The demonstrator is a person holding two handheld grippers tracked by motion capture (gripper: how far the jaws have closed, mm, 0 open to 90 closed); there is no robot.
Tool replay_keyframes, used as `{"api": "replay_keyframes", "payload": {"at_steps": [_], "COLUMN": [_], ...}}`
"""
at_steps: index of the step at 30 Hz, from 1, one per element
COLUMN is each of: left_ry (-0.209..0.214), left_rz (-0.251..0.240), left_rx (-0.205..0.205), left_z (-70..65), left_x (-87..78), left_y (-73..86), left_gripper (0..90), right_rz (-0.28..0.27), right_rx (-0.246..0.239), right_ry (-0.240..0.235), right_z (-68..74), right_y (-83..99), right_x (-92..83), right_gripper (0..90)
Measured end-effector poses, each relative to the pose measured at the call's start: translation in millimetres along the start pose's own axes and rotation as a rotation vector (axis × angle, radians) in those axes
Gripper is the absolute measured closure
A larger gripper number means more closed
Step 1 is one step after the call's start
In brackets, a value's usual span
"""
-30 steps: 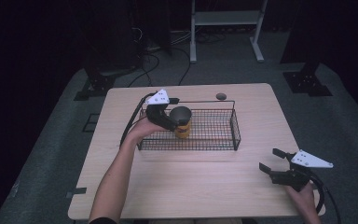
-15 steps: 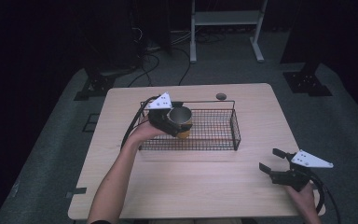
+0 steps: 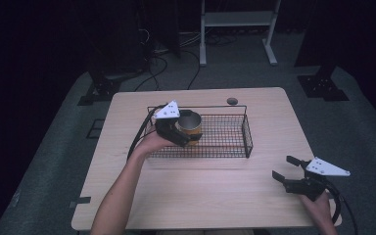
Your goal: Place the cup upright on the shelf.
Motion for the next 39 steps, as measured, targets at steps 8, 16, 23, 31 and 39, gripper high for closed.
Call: {"api": "replay_keyframes", "payload": {"at_steps": [8,16,23,31,39], "left_ry": [-0.012,-0.030,-0.023,-0.028,-0.035], "left_rz": [-0.001,-0.007,-0.021,-0.036,-0.036], "left_rx": [-0.013,-0.034,-0.024,-0.013,-0.019], "left_z": [-3.9,-5.7,-16.9,-27.9,-38.4], "left_x": [-5.2,-13.0,-18.6,-23.3,-26.8], "left_y": [8.6,14.4,14.1,15.4,23.9], "left_gripper": [1.4,1.4,1.3,1.3,1.4], "right_rz": [0.001,0.001,0.002,0.002,0.004], "right_rx": [-0.001,0.000,0.000,0.000,0.000], "right_ry": [0.000,0.000,0.000,0.001,0.000], "right_z": [0.0,-0.2,-0.1,-0.3,0.0], "right_y": [0.2,0.1,0.2,0.2,0.4], "right_x": [0.1,0.1,0.1,0.2,0.1], "right_gripper": [13.0,13.0,13.0,13.0,13.1]}}
Point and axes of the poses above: each handheld gripper's, and its own axes: x roughly forward along the jaws, y roughly out of its underside, z roughly to its left, the point moved 10 cm from there along x, roughly forward along the jaws, and after that the axes turned 1 degree about y, right-handed, at the moved point
